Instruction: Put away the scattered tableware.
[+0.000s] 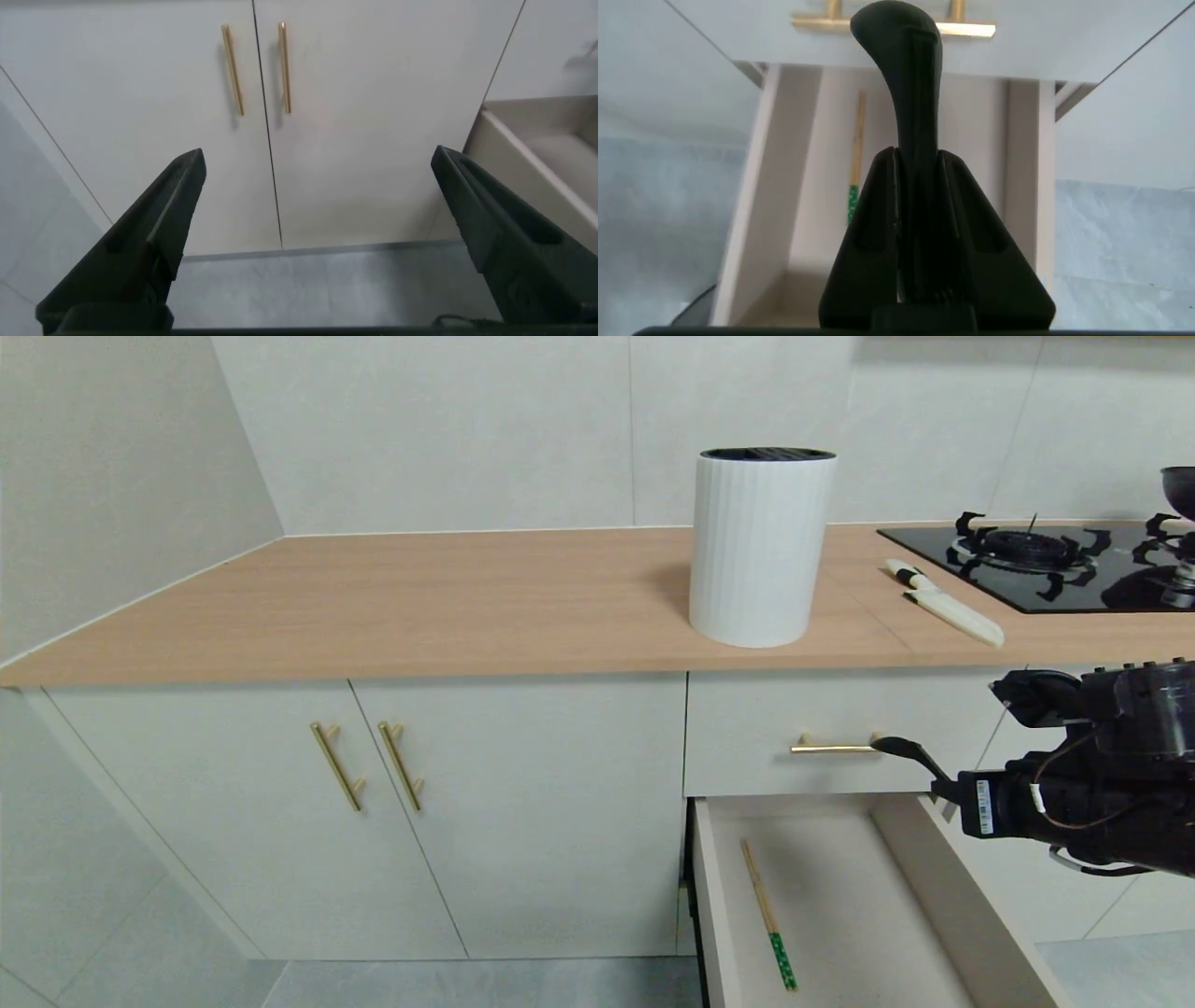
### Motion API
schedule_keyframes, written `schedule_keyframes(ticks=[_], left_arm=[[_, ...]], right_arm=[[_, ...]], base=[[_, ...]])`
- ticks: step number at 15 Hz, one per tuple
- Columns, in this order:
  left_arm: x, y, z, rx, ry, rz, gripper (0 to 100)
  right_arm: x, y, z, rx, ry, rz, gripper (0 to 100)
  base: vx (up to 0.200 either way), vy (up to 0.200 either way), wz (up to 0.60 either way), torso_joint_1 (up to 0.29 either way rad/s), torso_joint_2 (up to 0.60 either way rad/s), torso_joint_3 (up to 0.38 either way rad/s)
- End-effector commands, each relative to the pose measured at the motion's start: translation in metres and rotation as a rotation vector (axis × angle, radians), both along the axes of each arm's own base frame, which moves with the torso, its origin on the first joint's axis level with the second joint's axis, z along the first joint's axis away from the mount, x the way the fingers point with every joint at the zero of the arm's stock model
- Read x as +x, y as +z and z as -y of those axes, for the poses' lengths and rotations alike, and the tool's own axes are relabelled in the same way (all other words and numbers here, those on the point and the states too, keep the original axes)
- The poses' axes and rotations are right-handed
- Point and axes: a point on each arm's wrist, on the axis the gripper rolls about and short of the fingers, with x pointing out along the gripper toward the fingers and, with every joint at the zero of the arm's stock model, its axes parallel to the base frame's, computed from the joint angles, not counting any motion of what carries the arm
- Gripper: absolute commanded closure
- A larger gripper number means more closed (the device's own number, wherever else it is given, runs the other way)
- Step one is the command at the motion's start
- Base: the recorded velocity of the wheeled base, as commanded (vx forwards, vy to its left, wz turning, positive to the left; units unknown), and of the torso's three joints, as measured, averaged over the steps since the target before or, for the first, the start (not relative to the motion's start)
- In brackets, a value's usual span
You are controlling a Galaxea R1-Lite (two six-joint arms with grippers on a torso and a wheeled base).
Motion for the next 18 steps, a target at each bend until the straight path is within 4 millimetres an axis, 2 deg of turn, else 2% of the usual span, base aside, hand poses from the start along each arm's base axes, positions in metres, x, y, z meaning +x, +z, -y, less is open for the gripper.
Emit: schedule_keyframes(ticks=[1, 8, 12, 14, 18], left_arm=[[0.000, 0.000, 0.000, 0.000, 0.000, 0.000, 0], [0.000, 0.000, 0.000, 0.000, 0.000, 0.000, 0], [0.000, 0.000, 0.000, 0.000, 0.000, 0.000, 0], [0.000, 0.000, 0.000, 0.000, 0.000, 0.000, 0], [0.000, 0.000, 0.000, 0.000, 0.000, 0.000, 0]], right_arm=[[0.001, -0.003, 0.000, -0.003, -0.001, -0.009, 100], [0.002, -0.003, -0.001, -0.002, 0.001, -0.011, 100], [0.002, -0.004, -0.001, -0.003, 0.001, -0.014, 100], [0.005, -0.010, -0.001, -0.016, 0.004, -0.038, 100], [0.019, -0.038, -0.004, -0.051, 0.014, -0.125, 100]], base=[[0.000, 0.000, 0.00, -0.159, 0.48, 0.300], [0.000, 0.000, 0.00, -0.119, 0.43, 0.305], [0.000, 0.000, 0.00, -0.022, 0.08, 0.051], [0.000, 0.000, 0.00, 0.000, 0.00, 0.000], [0.000, 0.000, 0.00, 0.000, 0.00, 0.000]])
